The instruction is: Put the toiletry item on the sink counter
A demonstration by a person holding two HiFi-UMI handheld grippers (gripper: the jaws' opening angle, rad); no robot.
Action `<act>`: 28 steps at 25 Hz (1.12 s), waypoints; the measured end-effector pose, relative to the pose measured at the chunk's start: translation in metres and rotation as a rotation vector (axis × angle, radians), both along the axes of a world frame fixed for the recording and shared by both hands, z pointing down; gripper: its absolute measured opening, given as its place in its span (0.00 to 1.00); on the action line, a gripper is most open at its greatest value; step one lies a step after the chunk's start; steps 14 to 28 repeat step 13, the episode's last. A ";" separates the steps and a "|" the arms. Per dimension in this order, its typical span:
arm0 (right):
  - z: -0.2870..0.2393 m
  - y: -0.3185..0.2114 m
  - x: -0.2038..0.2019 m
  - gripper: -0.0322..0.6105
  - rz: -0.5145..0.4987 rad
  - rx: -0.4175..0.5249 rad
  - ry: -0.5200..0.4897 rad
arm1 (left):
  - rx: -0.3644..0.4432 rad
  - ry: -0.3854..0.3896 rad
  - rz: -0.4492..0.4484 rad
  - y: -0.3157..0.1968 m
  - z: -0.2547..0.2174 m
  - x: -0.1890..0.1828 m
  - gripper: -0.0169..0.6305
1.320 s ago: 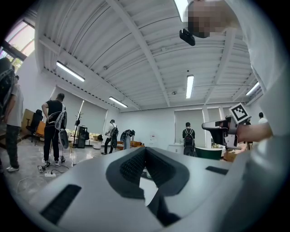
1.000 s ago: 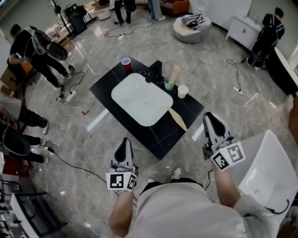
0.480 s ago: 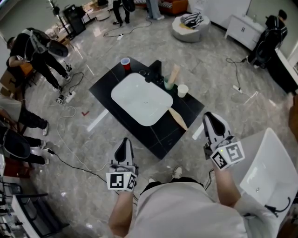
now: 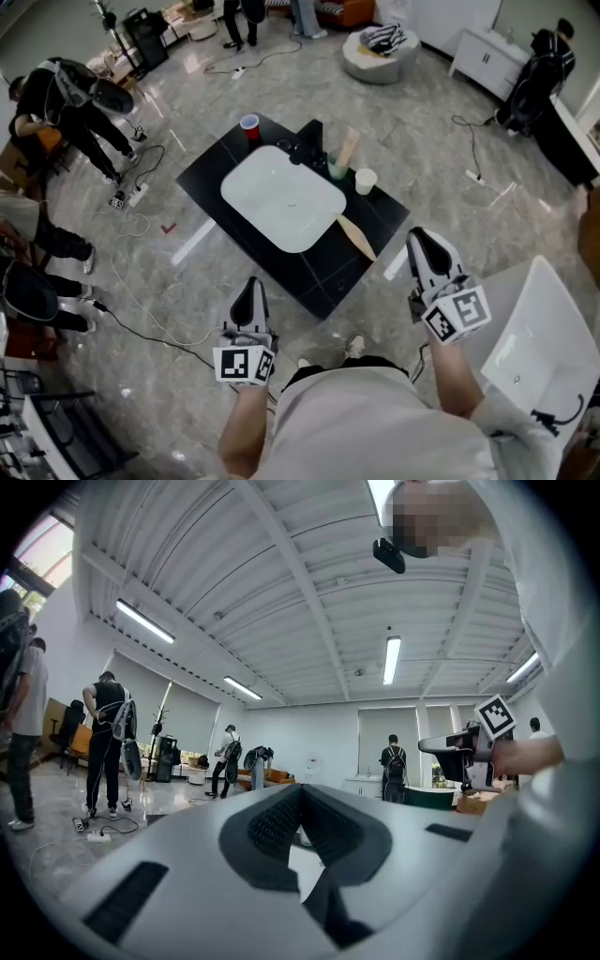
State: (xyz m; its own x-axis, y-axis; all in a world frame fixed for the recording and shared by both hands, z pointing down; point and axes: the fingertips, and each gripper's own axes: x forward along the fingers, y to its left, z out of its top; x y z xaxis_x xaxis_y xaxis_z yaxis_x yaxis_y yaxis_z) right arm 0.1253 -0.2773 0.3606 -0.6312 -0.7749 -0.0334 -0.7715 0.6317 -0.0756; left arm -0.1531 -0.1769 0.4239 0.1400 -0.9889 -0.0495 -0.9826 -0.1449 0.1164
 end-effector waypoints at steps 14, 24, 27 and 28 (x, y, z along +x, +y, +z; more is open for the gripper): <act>0.002 0.008 0.006 0.14 0.014 -0.006 -0.014 | -0.001 -0.010 0.010 0.003 -0.002 0.003 0.03; 0.002 0.008 0.006 0.14 0.014 -0.006 -0.014 | -0.001 -0.010 0.010 0.003 -0.002 0.003 0.03; 0.002 0.008 0.006 0.14 0.014 -0.006 -0.014 | -0.001 -0.010 0.010 0.003 -0.002 0.003 0.03; 0.002 0.008 0.006 0.14 0.014 -0.006 -0.014 | -0.001 -0.010 0.010 0.003 -0.002 0.003 0.03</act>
